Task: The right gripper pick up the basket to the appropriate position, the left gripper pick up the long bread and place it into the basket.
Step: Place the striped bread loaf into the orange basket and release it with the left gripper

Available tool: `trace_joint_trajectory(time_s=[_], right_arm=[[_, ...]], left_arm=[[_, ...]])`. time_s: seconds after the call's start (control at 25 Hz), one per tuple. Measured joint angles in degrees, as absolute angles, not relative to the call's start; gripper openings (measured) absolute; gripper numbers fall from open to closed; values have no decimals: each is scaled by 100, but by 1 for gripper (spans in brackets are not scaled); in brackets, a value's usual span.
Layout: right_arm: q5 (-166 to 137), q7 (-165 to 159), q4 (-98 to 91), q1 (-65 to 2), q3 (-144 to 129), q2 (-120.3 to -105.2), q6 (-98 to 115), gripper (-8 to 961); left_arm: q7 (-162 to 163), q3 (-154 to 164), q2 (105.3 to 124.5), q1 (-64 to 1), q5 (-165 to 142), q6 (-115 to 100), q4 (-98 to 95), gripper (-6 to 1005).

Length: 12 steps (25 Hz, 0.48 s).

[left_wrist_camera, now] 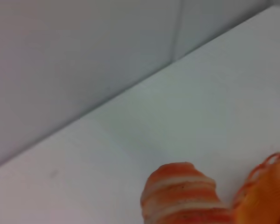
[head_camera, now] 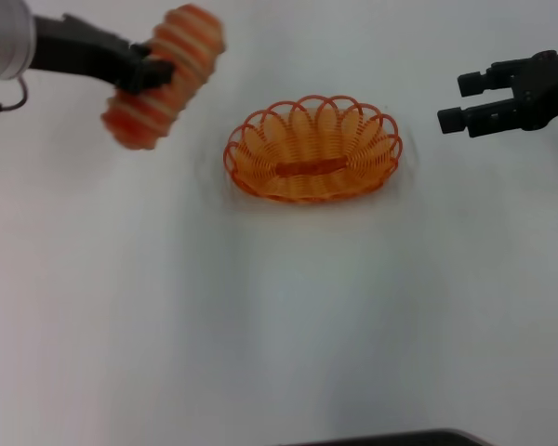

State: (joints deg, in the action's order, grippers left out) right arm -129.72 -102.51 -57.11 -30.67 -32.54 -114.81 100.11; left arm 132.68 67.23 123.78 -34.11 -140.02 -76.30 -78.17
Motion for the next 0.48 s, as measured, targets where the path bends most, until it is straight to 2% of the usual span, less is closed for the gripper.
trace_joint_trajectory(time_s=[0.2,0.24,0.4,0.48], right_arm=[[-12984,-10221,-5681,-3029,-3303,-11460,10082,836],[-12991,-10221,-5680,-3030,-3315,-11470,10108,836],[-13002,-10219,-5673,-3035,-3410,-11509,10175,836],[-13003,-10218,-5650,-3029,-3430,-11524,10177,836]], left_arm=[[12438,6732,12376,-4036,-13412,-7991,-7294,294],[12055,6747,12376,-4640,-13349,-8179,-6550,284],[11568,6805,12407,-5461,-13401,-8068,-5174,253],[11558,6862,12418,-5544,-13400,-7928,-5014,237]])
